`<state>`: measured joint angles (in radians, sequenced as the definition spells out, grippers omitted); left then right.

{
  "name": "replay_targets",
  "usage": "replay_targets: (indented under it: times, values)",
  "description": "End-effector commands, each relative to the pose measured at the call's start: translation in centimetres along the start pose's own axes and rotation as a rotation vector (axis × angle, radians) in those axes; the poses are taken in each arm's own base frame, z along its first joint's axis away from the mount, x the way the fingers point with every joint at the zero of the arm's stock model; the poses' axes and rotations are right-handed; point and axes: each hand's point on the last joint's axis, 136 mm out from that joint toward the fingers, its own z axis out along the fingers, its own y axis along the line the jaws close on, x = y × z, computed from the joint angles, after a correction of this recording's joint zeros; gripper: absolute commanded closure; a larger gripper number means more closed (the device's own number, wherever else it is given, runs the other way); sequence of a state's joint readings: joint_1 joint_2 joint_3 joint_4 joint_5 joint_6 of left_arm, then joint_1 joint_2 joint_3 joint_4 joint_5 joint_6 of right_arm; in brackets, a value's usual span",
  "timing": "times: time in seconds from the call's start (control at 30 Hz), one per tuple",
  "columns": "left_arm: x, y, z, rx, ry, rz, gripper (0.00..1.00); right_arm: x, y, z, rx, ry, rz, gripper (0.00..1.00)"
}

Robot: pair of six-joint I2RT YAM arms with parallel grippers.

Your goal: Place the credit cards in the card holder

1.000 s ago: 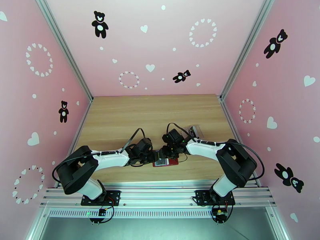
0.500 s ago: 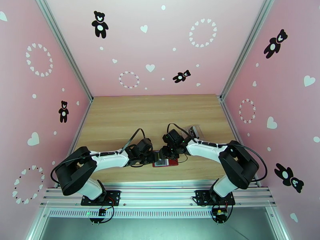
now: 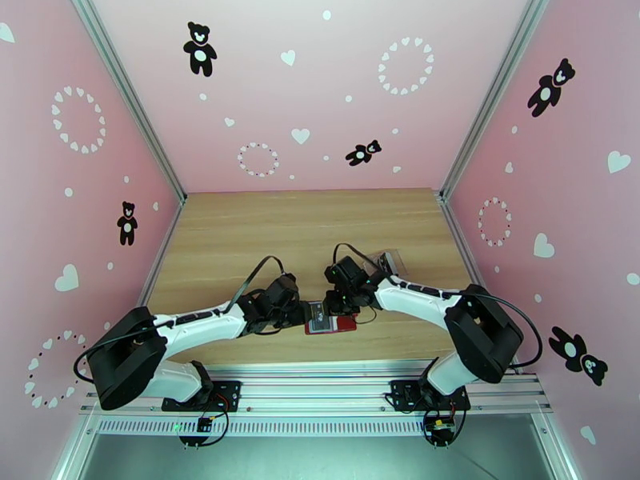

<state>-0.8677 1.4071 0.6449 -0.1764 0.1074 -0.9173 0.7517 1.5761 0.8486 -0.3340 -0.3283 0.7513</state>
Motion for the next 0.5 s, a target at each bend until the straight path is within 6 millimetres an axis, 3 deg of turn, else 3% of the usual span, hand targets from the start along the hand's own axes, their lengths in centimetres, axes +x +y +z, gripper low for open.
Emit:
replay_targets:
  times: [0.0,0.47]
  values:
    - [0.5,0.6,0.5,-0.013,0.015,0.005,0.56,0.3,-0.3,0.7,0.001,0.023,0.004,0.92]
    - [0.6,0.7,1.0,-0.018,0.024,0.003,0.56,1.1,-1.4,1.5,0.040,0.053,0.008,0.98]
